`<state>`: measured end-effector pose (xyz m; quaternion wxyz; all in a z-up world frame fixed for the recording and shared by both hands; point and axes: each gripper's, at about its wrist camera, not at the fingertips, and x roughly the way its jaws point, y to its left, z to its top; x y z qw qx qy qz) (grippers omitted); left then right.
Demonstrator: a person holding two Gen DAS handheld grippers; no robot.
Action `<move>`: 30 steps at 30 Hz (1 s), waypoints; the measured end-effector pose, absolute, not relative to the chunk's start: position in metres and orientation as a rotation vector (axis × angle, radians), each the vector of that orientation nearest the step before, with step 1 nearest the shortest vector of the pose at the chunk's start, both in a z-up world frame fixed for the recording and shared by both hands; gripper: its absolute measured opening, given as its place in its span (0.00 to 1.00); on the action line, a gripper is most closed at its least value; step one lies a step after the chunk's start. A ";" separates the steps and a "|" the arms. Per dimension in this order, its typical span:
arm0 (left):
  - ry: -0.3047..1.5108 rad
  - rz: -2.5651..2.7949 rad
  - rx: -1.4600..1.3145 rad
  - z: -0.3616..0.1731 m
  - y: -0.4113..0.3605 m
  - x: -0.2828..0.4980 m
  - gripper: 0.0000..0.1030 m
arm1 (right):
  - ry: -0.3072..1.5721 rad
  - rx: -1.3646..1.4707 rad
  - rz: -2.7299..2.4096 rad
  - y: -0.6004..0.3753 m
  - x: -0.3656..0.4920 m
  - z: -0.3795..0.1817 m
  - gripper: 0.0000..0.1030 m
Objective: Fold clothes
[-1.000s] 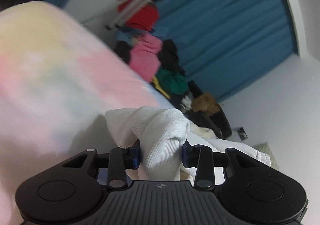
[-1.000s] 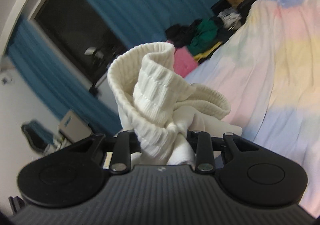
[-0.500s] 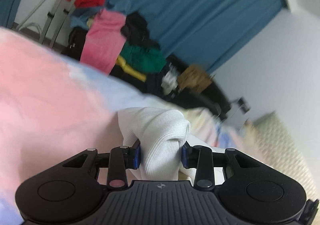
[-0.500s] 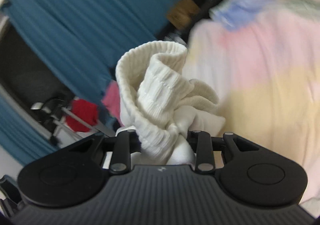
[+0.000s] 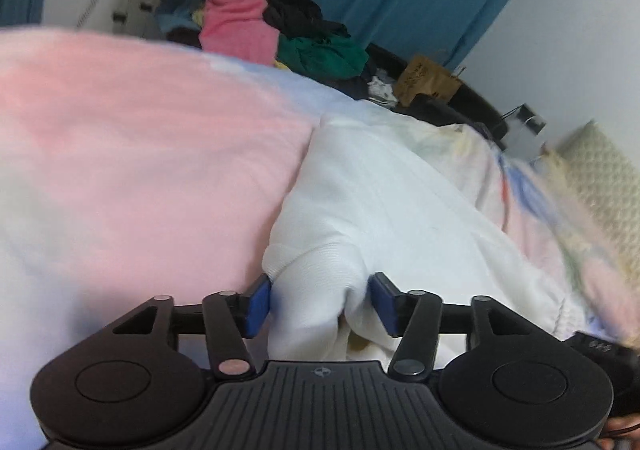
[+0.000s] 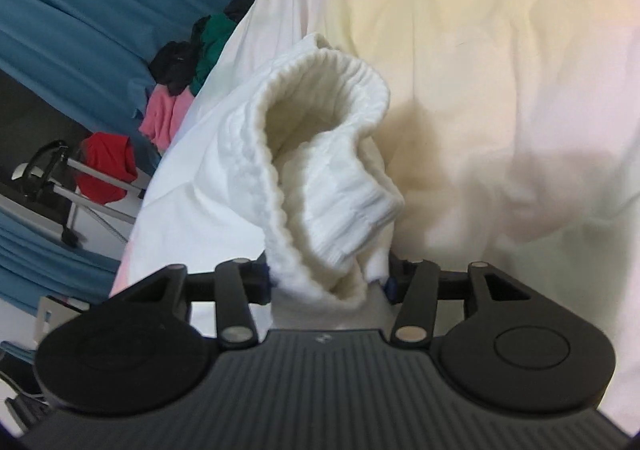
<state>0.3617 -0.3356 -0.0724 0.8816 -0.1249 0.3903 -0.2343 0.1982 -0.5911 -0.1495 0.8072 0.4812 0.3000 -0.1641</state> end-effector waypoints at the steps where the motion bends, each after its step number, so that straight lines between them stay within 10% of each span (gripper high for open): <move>1: 0.800 -0.468 -0.238 -0.061 -0.335 0.355 0.61 | 0.661 1.015 -0.358 -0.589 0.196 -0.139 0.50; 3: 0.788 -0.445 -0.201 -0.038 -0.334 0.346 0.78 | 0.695 0.954 -0.384 -0.591 0.190 -0.116 0.51; 16: 0.558 -0.505 -0.058 0.141 -0.318 0.221 0.92 | 0.532 0.589 -0.316 -0.540 0.109 0.050 0.51; 21: 0.468 -0.557 -0.012 0.184 -0.311 0.158 1.00 | 0.467 0.473 -0.280 -0.503 0.080 0.096 0.85; 30: 0.385 -0.608 0.019 0.206 -0.284 0.068 1.00 | 0.363 0.371 -0.261 -0.446 0.028 0.117 0.85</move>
